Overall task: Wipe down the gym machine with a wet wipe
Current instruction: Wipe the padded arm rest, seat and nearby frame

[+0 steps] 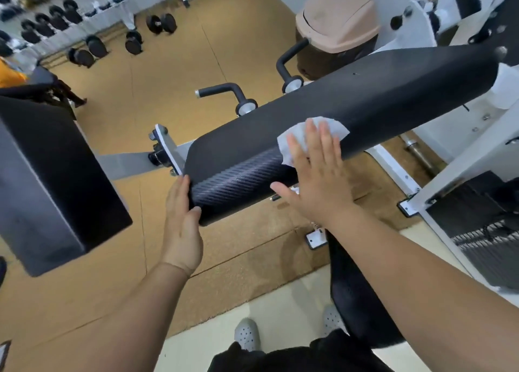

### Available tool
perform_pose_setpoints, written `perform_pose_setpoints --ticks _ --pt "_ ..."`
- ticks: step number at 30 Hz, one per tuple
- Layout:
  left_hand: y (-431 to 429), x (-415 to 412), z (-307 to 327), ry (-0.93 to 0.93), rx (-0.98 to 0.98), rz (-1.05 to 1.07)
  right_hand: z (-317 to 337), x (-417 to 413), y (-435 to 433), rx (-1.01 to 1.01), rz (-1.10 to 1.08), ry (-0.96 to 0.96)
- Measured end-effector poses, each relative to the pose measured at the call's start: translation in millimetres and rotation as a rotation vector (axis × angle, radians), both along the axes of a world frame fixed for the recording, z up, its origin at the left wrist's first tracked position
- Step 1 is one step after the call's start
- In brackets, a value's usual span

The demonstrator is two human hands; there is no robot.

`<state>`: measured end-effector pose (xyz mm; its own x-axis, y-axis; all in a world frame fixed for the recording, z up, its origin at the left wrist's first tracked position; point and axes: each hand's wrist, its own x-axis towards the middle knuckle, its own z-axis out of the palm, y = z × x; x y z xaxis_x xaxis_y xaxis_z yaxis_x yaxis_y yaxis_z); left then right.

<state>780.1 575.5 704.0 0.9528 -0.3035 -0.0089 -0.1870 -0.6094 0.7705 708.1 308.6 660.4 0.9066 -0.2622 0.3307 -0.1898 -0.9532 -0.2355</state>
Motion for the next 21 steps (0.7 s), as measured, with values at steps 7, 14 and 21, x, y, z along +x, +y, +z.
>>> perform_pose_setpoints --ticks 7,14,21 --pt "43.5 23.8 3.3 0.082 -0.119 -0.228 1.5 15.0 117.5 -0.117 0.265 -0.008" --pt "121.3 24.3 -0.9 0.167 0.135 -0.432 9.5 29.1 165.4 -0.152 0.219 -0.036" --pt "189.2 57.9 16.1 0.039 0.220 -0.444 112.7 19.7 223.3 0.410 -0.091 -0.204"
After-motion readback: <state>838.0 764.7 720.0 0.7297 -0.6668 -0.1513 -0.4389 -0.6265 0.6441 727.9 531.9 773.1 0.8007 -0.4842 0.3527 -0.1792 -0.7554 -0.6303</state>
